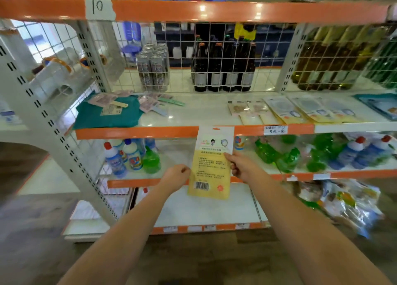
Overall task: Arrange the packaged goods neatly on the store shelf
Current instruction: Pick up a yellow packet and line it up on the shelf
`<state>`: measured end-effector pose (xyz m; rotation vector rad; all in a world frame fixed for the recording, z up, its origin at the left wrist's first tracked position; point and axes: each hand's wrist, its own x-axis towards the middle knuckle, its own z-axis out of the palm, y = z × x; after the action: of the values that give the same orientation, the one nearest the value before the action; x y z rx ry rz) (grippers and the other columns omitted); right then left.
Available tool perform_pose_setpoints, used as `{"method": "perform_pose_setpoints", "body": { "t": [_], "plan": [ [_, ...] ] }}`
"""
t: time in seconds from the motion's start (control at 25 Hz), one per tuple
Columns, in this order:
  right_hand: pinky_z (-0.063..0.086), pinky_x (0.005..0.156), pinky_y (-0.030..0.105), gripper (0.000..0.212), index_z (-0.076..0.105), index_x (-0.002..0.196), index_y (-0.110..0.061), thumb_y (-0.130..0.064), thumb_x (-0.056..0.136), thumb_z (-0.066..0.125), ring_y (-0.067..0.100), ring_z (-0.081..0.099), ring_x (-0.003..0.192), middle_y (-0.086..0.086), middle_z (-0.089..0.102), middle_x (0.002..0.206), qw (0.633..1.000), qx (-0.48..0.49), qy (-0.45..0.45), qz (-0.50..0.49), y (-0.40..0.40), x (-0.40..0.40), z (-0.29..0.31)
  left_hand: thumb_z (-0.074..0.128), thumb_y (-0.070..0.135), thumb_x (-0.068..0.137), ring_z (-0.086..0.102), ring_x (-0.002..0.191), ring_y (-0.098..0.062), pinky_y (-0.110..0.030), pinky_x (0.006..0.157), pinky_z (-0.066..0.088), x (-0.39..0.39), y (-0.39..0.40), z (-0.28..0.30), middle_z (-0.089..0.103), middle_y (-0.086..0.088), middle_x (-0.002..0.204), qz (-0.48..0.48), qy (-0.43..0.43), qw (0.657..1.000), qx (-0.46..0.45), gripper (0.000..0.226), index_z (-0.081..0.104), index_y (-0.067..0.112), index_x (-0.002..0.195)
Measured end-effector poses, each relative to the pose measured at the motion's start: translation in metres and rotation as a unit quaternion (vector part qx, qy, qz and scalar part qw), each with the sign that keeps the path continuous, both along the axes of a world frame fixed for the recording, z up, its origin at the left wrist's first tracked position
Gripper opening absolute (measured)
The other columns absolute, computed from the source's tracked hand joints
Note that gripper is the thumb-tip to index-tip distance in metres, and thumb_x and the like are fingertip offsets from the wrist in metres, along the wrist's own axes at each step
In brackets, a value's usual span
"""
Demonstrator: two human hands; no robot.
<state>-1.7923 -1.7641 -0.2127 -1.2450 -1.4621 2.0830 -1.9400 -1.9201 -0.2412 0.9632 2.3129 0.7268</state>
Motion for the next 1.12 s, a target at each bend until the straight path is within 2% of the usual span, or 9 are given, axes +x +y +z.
{"method": "perform_pose_setpoints", "body": {
  "t": [0.08,0.16,0.28,0.4,0.64,0.8,0.96,1.04,1.12],
  "plan": [
    [0.026,0.031,0.012,0.009,0.057,0.089,-0.018,-0.013,0.096,0.052,-0.001,0.031,0.032,-0.003,0.052,0.067,1.000,-0.003,0.008,-0.005,-0.009,0.011,0.002,0.044,0.034,0.095,0.062,0.088,-0.023,-0.030,0.079,0.049,0.009,-0.005,-0.003,0.068,-0.006,0.096,0.050,-0.131,0.988,0.067,0.029,0.065,0.014,0.090],
    [0.026,0.032,0.012,0.008,0.057,0.090,-0.018,-0.013,0.095,0.053,0.000,0.032,0.034,-0.003,0.054,0.068,1.000,-0.001,0.020,-0.008,-0.016,0.017,0.004,0.041,0.034,0.099,0.061,0.088,-0.021,-0.031,0.080,0.050,0.023,-0.011,-0.001,0.067,-0.007,0.098,0.091,-0.221,0.965,0.107,0.033,0.064,0.010,0.100],
    [0.027,0.033,0.014,0.005,0.057,0.092,-0.017,-0.013,0.094,0.055,0.001,0.032,0.037,-0.003,0.053,0.067,0.999,0.013,0.028,-0.009,-0.034,0.025,0.005,0.040,0.036,0.100,0.062,0.099,-0.024,-0.039,0.091,0.049,0.041,-0.030,-0.002,0.067,-0.009,0.107,0.128,-0.315,0.930,0.136,0.035,0.060,0.010,0.112],
    [0.027,0.034,0.014,0.005,0.058,0.090,-0.015,-0.013,0.094,0.056,0.002,0.032,0.037,-0.004,0.053,0.059,0.999,0.012,0.026,-0.013,-0.062,0.028,-0.003,0.040,0.039,0.100,0.063,0.098,-0.021,-0.037,0.087,0.050,0.050,-0.057,-0.010,0.067,-0.005,0.108,0.138,-0.379,0.904,0.143,0.032,0.061,0.017,0.111],
    [0.027,0.037,0.013,0.008,0.059,0.087,-0.016,-0.014,0.094,0.056,0.003,0.031,0.043,-0.004,0.050,0.062,1.000,-0.002,0.000,-0.007,-0.125,0.017,-0.024,0.054,0.034,0.094,0.062,0.097,-0.018,-0.031,0.077,0.048,0.046,-0.122,-0.028,0.067,-0.004,0.110,0.138,-0.418,0.892,0.107,0.027,0.058,0.016,0.114],
    [0.027,0.036,0.013,0.009,0.058,0.086,-0.019,-0.015,0.094,0.055,0.004,0.031,0.044,-0.011,0.055,0.052,1.000,-0.007,0.000,-0.012,-0.161,0.005,-0.035,0.060,0.018,0.091,0.063,0.086,-0.016,-0.029,0.065,0.050,0.045,-0.152,-0.037,0.068,-0.002,0.096,0.149,-0.486,0.853,0.117,0.011,0.061,0.014,0.101],
    [0.030,0.038,0.014,0.007,0.060,0.093,-0.018,-0.017,0.095,0.054,0.006,0.031,0.048,-0.005,0.053,0.064,1.000,0.004,-0.023,0.000,-0.185,-0.002,-0.047,0.067,0.014,0.085,0.066,0.095,-0.024,-0.042,0.084,0.054,0.038,-0.174,-0.057,0.072,-0.006,0.099,0.132,-0.498,0.852,0.099,0.027,0.064,0.007,0.111],
    [0.031,0.039,0.015,0.008,0.060,0.099,-0.016,-0.017,0.095,0.054,0.007,0.031,0.049,-0.005,0.055,0.065,0.999,0.011,-0.039,0.004,-0.196,-0.005,-0.052,0.070,0.015,0.081,0.065,0.103,-0.027,-0.047,0.098,0.048,0.034,-0.185,-0.064,0.072,-0.006,0.103,0.127,-0.475,0.867,0.085,0.031,0.065,0.008,0.111],
    [0.031,0.041,0.016,0.013,0.060,0.105,-0.013,-0.018,0.096,0.053,0.007,0.032,0.049,-0.004,0.058,0.067,0.999,0.015,-0.043,0.002,-0.205,-0.008,-0.057,0.073,0.018,0.079,0.064,0.106,-0.026,-0.050,0.104,0.043,0.028,-0.193,-0.070,0.072,-0.004,0.104,0.122,-0.464,0.873,0.084,0.027,0.067,0.014,0.104]
  ]
}}
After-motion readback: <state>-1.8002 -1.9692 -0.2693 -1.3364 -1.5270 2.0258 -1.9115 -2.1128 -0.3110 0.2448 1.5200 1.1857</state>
